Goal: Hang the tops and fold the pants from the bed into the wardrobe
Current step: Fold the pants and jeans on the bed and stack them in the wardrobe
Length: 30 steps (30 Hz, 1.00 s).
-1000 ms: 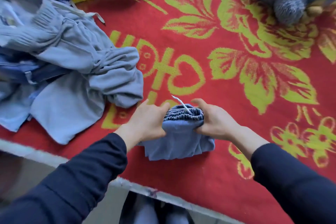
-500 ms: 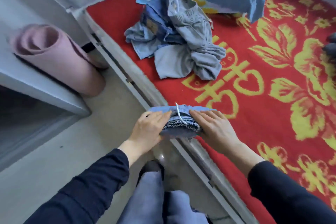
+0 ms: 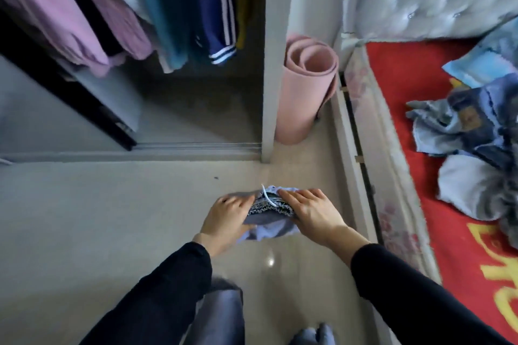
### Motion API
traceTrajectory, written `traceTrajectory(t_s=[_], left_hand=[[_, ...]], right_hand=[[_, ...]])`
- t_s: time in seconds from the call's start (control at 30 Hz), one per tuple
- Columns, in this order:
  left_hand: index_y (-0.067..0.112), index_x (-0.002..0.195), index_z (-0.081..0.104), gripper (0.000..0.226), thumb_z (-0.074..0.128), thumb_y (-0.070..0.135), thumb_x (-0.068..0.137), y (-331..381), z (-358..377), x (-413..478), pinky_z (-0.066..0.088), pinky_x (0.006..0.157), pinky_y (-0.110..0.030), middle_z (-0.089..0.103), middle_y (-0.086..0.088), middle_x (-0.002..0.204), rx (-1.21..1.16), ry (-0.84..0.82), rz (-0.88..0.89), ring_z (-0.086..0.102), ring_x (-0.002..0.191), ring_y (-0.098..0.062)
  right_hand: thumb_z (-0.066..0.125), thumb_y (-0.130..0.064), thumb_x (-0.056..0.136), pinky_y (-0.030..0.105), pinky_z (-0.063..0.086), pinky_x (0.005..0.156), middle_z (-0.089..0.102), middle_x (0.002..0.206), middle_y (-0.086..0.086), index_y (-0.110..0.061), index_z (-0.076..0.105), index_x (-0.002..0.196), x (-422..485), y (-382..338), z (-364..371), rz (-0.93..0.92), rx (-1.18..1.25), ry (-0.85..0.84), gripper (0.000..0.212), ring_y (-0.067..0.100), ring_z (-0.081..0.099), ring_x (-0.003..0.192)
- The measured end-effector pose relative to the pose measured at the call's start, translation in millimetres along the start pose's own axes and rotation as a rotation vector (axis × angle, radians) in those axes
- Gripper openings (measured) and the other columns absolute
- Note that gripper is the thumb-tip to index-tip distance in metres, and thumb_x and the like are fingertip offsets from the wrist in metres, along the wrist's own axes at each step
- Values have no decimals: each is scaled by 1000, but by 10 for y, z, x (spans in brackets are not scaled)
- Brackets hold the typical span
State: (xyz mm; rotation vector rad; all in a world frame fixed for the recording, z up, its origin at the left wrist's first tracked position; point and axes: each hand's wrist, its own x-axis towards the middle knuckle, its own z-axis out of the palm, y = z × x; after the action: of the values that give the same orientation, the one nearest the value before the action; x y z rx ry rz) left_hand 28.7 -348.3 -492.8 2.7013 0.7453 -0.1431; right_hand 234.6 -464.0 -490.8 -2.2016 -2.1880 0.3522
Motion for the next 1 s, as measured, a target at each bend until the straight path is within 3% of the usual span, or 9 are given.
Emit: traceTrajectory(t_s=[0.13, 0.33, 0.6, 0.77, 0.9, 1.0], left_hand=[[14, 132, 53, 71, 71, 22, 63, -1180, -212, 3, 52, 86, -34, 70, -2, 112, -5, -24, -97, 66, 101, -24], [16, 130, 54, 68, 68, 18, 64, -2715, -412, 295, 49, 92, -35, 68, -4, 115, 2, -40, -259, 64, 106, -26], [17, 138, 44, 59, 58, 14, 80, -4478, -382, 1131, 36, 101, -32, 57, -3, 133, -9, 24, -389, 52, 122, -26], [19, 134, 48, 66, 59, 6, 71, -5504, 32, 1672, 36, 101, -30, 60, -4, 128, -43, 30, -455, 54, 118, -26], [19, 127, 52, 57, 56, 6, 71, -6225, 425, 2054, 41, 93, -30, 63, -6, 123, 23, 50, -436, 56, 114, -29], [18, 118, 52, 47, 57, 10, 72, -6785, 755, 2362, 46, 83, -34, 64, -8, 117, 97, 59, -423, 58, 110, -31]], right_hand=[[79, -19, 54, 31, 55, 76, 72, 106, 0, -13, 61, 125, 1232, -484, 150, -104, -18, 13, 74, 22, 69, 93], [84, -18, 46, 30, 55, 72, 73, 102, -1, -14, 66, 121, 2827, -1010, 282, -168, -40, 61, 77, 21, 70, 89], [85, -17, 42, 29, 55, 70, 74, 99, -2, -15, 68, 117, 4906, -1183, 787, -198, -27, 62, 77, 15, 71, 89], [88, -22, 41, 30, 56, 74, 73, 102, -2, -15, 67, 120, 6006, -1187, 1494, -166, -58, -3, 82, 16, 70, 92], [84, -19, 50, 34, 55, 73, 74, 98, 2, -15, 63, 124, 6736, -1171, 2143, -117, -85, 24, 77, 23, 69, 85], [66, -18, 75, 38, 46, 90, 68, 116, 5, -18, 47, 140, 7257, -1136, 2521, -99, -142, 65, 67, 27, 63, 106]])
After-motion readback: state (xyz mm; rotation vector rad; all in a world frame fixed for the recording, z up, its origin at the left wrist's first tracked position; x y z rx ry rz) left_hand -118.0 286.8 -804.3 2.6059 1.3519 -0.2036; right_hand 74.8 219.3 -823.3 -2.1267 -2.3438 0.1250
